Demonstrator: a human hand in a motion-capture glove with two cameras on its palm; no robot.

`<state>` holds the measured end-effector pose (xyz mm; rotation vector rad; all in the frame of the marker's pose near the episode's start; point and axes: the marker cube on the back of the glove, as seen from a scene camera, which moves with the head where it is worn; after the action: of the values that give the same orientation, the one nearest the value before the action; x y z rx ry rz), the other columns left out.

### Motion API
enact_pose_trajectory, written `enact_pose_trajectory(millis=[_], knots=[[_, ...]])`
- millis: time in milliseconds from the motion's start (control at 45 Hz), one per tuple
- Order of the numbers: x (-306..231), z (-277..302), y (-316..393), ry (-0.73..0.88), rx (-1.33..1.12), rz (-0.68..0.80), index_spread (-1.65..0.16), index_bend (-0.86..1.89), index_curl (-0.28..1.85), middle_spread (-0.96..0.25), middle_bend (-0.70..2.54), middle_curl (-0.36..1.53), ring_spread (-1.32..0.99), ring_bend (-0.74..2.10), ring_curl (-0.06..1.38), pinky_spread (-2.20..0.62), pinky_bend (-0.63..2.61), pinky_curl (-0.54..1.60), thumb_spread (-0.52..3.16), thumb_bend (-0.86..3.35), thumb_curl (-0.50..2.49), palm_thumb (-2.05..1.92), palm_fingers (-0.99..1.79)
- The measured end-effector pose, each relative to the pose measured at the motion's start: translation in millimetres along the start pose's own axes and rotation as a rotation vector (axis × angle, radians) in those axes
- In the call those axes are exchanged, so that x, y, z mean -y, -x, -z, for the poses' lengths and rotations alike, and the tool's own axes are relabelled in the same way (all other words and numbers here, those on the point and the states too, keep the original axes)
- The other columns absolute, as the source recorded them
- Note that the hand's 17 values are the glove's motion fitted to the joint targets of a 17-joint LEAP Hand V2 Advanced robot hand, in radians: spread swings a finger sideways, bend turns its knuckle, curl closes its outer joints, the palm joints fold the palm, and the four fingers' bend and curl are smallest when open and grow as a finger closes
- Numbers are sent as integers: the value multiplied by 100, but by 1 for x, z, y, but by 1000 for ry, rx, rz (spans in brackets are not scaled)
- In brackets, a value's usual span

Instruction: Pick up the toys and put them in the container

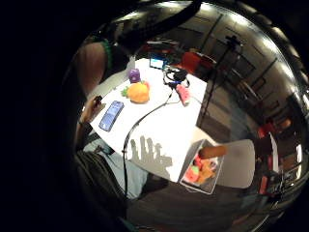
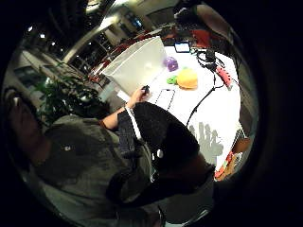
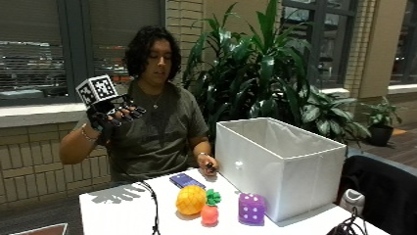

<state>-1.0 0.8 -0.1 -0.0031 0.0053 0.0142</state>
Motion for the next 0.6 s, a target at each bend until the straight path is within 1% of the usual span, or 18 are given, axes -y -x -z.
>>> enact_pose_trajectory(millis=[22, 111, 244, 444, 600], knots=[[1, 0, 0, 0, -1, -2, -15, 16, 2, -6, 18, 2, -9, 36, 4, -3, 50, 10, 44, -4, 0, -6, 51], [12, -5, -7, 5, 4, -8, -23, 16, 7, -10, 18, 5, -15, 42, 10, -4, 57, 18, 71, -4, 1, -6, 47], [14, -10, -7, 45, 10, -20, -30, 16, 10, -13, 20, 9, -21, 47, 14, -5, 62, 22, 96, -5, 4, -7, 44], [27, -30, -15, 63, 16, -70, -35, 16, 13, -15, 20, 14, -25, 53, 16, -6, 66, 25, 114, -5, 7, -8, 41], [64, -80, -60, 154, -13, -194, -37, 16, 14, -17, 23, 18, -28, 60, 18, -8, 66, 26, 122, -4, 9, -6, 46]])
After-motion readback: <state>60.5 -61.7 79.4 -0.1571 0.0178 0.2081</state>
